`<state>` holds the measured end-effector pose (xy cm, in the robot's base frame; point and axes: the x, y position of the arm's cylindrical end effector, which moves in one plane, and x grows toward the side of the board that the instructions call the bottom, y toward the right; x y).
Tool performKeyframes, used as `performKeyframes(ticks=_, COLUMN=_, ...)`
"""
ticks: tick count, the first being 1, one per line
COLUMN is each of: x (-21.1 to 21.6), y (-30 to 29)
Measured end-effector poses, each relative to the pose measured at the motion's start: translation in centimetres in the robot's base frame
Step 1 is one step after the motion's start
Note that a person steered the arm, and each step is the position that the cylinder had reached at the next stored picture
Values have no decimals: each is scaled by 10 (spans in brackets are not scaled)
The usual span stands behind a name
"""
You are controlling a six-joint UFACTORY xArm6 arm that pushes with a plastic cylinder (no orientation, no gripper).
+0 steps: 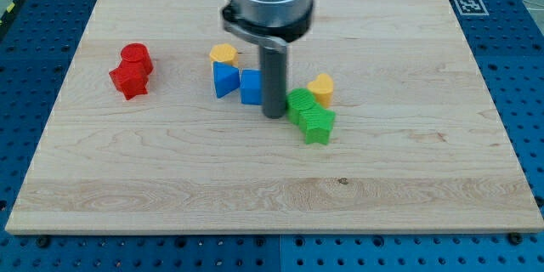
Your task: Push the green circle to the right center
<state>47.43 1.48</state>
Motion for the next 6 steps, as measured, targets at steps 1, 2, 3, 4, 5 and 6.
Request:
performKeyframes(ticks=1, x=19, y=34)
performKeyframes(ticks=2, x=22, y=20)
performKeyframes(ticks=3, x=18, y=17)
performKeyframes(ticks=4, x=1, y=83)
performKeyframes(ticks=5, x=-12, y=143)
performKeyframes(ticks=6, x=-13, y=156)
